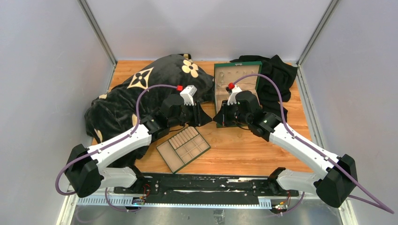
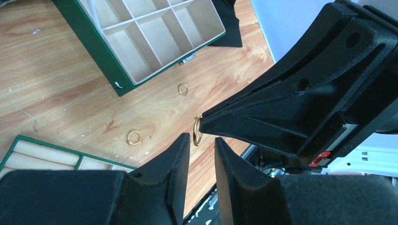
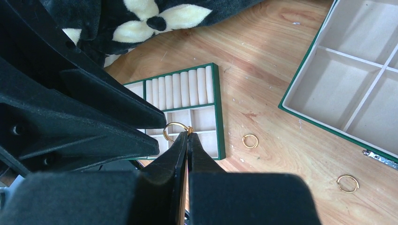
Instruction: Organize the mixed jewelry
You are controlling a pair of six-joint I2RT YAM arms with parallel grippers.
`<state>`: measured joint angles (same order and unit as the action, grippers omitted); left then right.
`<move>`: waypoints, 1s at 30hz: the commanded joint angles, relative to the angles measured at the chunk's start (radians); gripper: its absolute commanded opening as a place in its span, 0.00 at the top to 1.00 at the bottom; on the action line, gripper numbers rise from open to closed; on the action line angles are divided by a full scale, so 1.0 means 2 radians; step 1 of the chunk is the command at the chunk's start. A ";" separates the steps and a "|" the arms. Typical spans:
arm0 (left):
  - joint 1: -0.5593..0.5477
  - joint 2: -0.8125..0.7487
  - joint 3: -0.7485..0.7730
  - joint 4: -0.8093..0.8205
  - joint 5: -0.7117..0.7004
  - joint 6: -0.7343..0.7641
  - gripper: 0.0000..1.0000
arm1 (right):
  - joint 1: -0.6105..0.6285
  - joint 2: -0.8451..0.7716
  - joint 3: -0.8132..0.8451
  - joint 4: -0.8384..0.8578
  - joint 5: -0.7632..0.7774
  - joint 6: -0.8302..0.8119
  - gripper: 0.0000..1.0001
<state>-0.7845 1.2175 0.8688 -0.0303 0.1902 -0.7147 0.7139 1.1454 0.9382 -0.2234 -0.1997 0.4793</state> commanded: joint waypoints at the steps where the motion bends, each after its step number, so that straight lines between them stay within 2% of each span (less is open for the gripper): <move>1: 0.003 -0.001 -0.007 0.013 0.011 -0.006 0.70 | 0.008 -0.005 0.013 0.003 -0.003 -0.004 1.00; 6: 0.004 -0.001 -0.012 0.029 0.013 -0.011 0.76 | 0.009 -0.011 0.010 0.003 -0.004 -0.003 1.00; 30: 0.003 0.016 -0.010 0.035 0.017 -0.012 0.80 | 0.009 -0.017 0.004 0.006 -0.009 -0.003 1.00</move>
<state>-0.7811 1.2369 0.8520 0.0071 0.2150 -0.7380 0.7139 1.1294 0.9382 -0.2218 -0.2100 0.4793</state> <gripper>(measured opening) 0.207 0.012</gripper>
